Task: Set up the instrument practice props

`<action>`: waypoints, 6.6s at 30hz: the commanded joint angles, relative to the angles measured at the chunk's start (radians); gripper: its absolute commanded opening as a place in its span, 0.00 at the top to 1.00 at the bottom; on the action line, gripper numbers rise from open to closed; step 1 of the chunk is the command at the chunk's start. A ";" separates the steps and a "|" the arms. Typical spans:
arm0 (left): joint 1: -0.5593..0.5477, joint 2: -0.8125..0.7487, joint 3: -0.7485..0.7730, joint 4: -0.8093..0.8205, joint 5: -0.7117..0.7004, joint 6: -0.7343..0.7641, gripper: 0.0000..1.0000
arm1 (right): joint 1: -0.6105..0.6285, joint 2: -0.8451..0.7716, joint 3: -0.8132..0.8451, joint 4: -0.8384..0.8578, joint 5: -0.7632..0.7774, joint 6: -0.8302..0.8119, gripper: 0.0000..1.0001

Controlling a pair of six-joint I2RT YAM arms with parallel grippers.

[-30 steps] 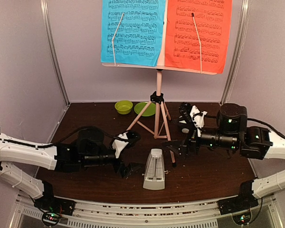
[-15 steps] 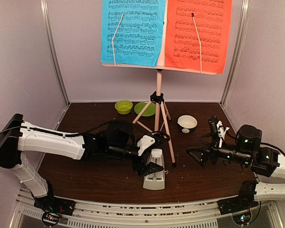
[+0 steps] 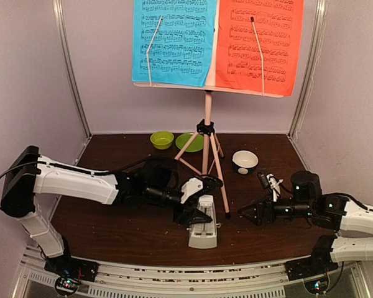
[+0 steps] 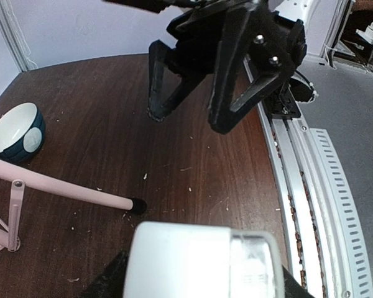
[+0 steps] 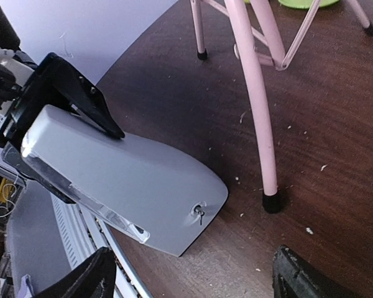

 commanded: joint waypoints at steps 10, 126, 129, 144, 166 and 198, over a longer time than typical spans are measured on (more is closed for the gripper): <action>-0.003 -0.154 -0.040 -0.027 0.064 0.222 0.86 | -0.018 0.209 -0.096 0.464 -0.210 -0.022 0.49; 0.147 0.082 0.248 -0.332 0.252 0.467 0.62 | -0.069 0.559 0.168 0.219 -0.316 0.183 0.41; 0.147 0.067 0.244 -0.338 0.198 0.458 0.47 | -0.072 0.520 0.225 0.112 -0.286 0.098 0.38; 0.147 -0.209 0.030 -0.045 -0.330 -0.009 0.02 | -0.086 0.347 0.348 0.015 -0.132 -0.007 0.18; -0.089 -0.482 -0.095 -0.301 -0.988 -0.755 0.02 | -0.087 0.293 0.512 -0.048 -0.109 -0.001 0.00; -0.243 0.044 0.131 -0.115 -1.154 -0.838 0.02 | -0.052 0.406 0.550 -0.147 -0.060 0.098 0.00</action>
